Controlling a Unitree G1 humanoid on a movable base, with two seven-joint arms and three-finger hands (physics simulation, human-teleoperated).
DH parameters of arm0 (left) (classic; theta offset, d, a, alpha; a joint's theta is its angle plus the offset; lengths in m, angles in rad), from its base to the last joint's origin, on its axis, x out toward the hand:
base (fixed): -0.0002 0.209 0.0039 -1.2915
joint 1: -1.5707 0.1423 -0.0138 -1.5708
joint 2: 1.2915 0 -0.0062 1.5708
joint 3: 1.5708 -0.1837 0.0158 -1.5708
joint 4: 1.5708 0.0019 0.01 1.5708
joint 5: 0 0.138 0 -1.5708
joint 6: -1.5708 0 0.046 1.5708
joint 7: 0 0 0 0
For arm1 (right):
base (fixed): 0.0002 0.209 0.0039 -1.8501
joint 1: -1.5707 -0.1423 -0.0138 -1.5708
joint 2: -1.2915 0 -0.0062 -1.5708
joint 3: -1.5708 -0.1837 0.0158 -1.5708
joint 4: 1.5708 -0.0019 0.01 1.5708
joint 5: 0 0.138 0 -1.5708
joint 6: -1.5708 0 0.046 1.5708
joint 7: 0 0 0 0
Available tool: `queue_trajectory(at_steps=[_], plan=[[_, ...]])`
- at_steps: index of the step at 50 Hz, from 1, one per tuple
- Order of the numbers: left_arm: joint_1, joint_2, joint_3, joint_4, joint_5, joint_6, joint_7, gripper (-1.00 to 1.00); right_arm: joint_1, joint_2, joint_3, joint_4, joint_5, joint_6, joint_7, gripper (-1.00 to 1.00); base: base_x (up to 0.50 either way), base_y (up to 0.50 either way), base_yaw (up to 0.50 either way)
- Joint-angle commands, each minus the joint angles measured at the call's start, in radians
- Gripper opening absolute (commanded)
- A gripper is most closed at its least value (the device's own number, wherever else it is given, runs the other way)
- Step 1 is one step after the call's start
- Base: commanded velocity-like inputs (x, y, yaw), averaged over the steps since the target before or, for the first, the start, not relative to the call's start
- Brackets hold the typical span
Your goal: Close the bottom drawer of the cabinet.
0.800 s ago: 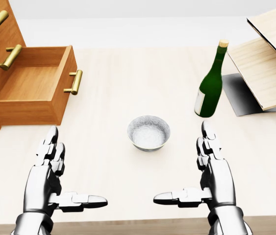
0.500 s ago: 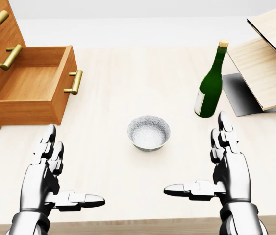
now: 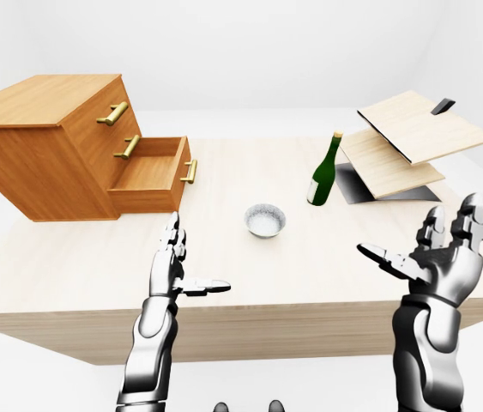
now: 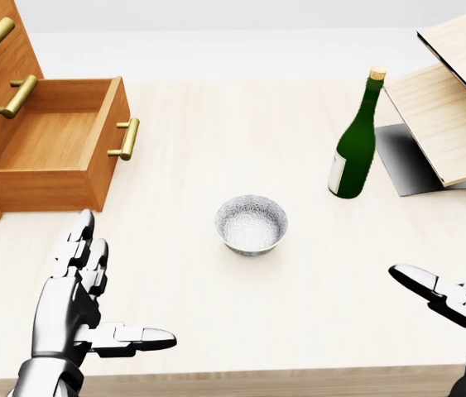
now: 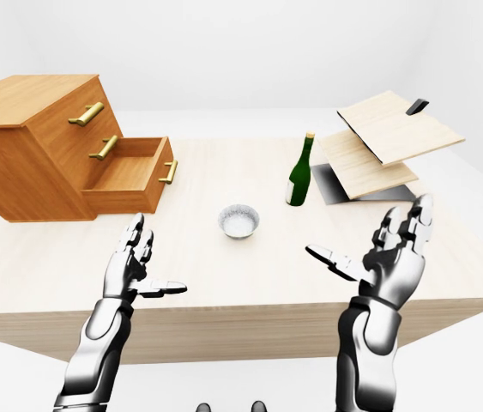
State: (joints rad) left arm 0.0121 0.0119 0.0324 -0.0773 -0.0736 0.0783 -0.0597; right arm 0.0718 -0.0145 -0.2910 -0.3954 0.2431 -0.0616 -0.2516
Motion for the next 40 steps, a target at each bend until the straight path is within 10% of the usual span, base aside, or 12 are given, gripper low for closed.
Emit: queue_trajectory(at_steps=[1, 40], plan=[[0.0, 0.0, 0.002, -0.003, -0.015, 0.008, -0.005, 1.0, 0.015, -0.001, -0.021, -0.027, 0.005, -0.026, -0.027, 1.0, 0.0, 0.0, 0.0], [-0.003, 0.001, 0.002, 0.009, -0.009, -0.005, -0.001, 1.0, -0.006, -0.011, 0.022, -0.01, -0.026, 0.016, 0.043, 1.0, 0.27, -0.02, 0.0]])
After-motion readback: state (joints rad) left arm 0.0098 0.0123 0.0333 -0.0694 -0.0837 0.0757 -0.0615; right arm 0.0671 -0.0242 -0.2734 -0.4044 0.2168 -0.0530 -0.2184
